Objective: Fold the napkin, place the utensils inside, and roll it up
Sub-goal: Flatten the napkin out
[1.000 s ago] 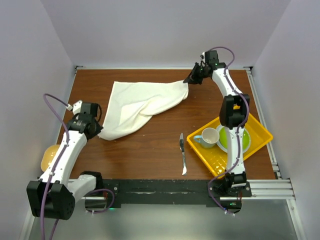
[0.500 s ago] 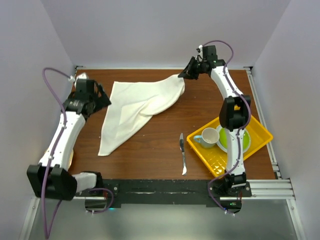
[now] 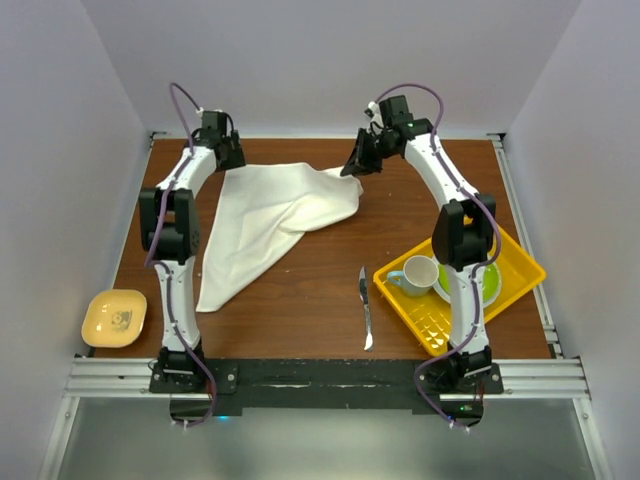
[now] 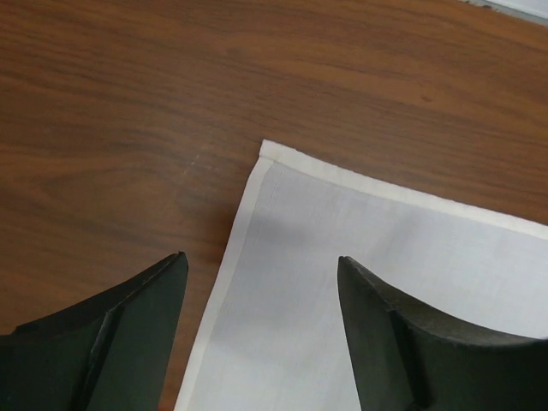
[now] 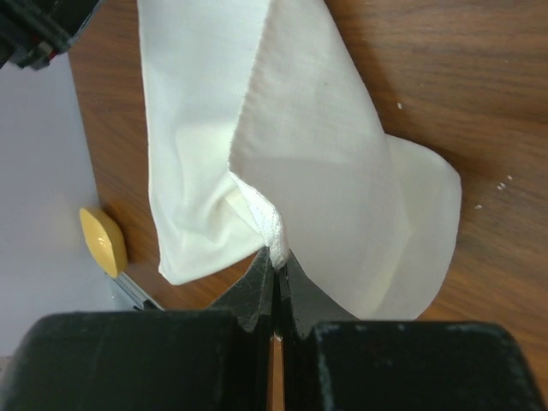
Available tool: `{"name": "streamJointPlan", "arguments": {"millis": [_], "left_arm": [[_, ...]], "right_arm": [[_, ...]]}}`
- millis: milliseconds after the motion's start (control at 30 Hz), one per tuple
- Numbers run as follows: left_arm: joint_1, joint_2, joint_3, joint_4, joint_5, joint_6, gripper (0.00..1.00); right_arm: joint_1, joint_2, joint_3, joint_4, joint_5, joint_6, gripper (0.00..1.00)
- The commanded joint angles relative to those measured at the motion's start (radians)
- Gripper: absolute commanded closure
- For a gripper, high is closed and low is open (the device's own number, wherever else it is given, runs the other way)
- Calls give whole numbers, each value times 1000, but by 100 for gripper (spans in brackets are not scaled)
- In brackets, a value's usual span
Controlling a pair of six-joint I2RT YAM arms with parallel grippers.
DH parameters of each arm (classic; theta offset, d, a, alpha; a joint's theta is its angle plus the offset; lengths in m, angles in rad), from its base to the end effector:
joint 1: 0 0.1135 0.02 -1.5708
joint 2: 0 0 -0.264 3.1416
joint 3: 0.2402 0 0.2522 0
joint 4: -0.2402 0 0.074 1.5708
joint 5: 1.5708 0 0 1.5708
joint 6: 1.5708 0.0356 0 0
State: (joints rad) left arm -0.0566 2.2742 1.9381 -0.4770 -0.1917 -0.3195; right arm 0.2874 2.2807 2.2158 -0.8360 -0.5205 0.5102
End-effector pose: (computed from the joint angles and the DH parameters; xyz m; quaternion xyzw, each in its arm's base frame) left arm 0.5162 -0.0225 0.2115 -0.1563 0.9122 0.0185 0.3783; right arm 0.4798 0.1603 0.2755 0.0174 0.9164 0.3473 0.1984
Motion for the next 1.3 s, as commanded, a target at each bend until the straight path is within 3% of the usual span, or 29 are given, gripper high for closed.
{"name": "streamJointPlan", "arguments": {"millis": [0, 367, 533, 633, 900, 1033, 1100, 1200, 1267], "left_arm": [[29, 86, 120, 93, 67, 34, 23], [20, 122, -44, 397, 52, 77, 28], [12, 172, 54, 298, 12, 56, 36], [6, 185, 78, 249, 17, 11, 46], [-20, 284, 211, -10, -54, -3, 50], [-20, 334, 277, -90, -51, 0, 69], [-20, 326, 265, -77, -43, 3, 75], [-25, 288, 226, -26, -61, 20, 95], [-26, 218, 184, 14, -84, 20, 100]], "right_arm": [[-13, -61, 9, -80, 13, -70, 100], [-11, -59, -82, -126, 13, -108, 100], [-11, -67, -76, -121, 20, -108, 100], [-11, -63, -44, -135, 34, -111, 100], [-21, -64, -2, -146, 43, -114, 100], [-22, -98, -27, -147, 65, -127, 100], [-24, -109, -47, -143, 66, -131, 100], [-22, -115, -50, -127, 65, -119, 100], [-22, -107, -13, -120, 66, -104, 100]]}}
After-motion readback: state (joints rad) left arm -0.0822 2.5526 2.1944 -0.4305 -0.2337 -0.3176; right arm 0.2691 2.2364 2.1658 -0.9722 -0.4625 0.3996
